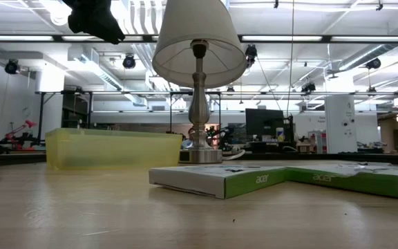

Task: Pick and place items into bin
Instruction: Put the black charger adapter into the black bin

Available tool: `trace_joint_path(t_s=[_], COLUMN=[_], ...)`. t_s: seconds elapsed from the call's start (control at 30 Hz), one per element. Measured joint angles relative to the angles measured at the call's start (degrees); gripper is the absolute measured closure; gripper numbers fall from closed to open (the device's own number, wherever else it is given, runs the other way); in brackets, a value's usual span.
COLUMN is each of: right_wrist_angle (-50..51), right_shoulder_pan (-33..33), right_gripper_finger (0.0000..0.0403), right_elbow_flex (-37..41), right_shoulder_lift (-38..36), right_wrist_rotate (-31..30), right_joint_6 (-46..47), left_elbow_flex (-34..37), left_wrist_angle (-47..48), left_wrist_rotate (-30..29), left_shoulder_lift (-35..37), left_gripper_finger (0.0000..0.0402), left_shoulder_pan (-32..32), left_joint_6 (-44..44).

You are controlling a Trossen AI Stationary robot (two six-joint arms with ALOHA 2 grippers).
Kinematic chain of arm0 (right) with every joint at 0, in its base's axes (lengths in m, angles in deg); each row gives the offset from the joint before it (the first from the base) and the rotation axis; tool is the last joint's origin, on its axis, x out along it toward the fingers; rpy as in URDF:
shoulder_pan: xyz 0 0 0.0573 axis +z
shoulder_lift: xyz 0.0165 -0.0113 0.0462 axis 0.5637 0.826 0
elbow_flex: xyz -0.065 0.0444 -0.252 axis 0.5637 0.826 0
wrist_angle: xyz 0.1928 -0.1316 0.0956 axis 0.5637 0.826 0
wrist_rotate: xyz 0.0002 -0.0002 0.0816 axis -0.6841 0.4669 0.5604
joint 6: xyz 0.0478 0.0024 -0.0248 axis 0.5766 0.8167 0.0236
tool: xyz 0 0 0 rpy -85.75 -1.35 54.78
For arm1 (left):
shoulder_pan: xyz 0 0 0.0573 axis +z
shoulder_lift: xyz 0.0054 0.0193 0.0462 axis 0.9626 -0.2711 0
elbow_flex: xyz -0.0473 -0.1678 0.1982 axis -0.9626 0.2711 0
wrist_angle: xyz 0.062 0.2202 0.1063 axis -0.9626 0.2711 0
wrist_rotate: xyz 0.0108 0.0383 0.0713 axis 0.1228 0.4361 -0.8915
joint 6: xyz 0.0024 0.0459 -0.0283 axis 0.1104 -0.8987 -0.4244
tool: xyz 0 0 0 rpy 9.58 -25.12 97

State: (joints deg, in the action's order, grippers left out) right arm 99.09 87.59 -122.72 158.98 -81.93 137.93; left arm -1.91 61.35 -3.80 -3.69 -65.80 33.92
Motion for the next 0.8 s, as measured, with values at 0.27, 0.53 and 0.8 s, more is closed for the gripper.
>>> trace_joint_path(t_s=[0.27,0.53,0.8], right_wrist_angle=[-0.3,-2.8,-5.2], right_shoulder_pan=[0.4,1.8,2.4], right_gripper_finger=[0.0196,0.0196,0.0196], right_elbow_flex=[-0.3,0.4,0.9], right_shoulder_lift=[4.5,4.7,7.6], right_wrist_rotate=[0.0,-0.4,-0.3], right_joint_6=[0.5,1.4,1.0], left_elbow_flex=[0.0,0.0,0.0], left_wrist_angle=[0.0,0.0,0.0], left_wrist_rotate=[0.0,0.0,0.0], left_shoulder_lift=[0.0,0.0,-0.1], left_gripper_finger=[0.0237,0.0237,0.0237], left_shoulder_pan=[0.0,0.0,0.0], left_joint_6=[0.1,-0.1,-0.1])
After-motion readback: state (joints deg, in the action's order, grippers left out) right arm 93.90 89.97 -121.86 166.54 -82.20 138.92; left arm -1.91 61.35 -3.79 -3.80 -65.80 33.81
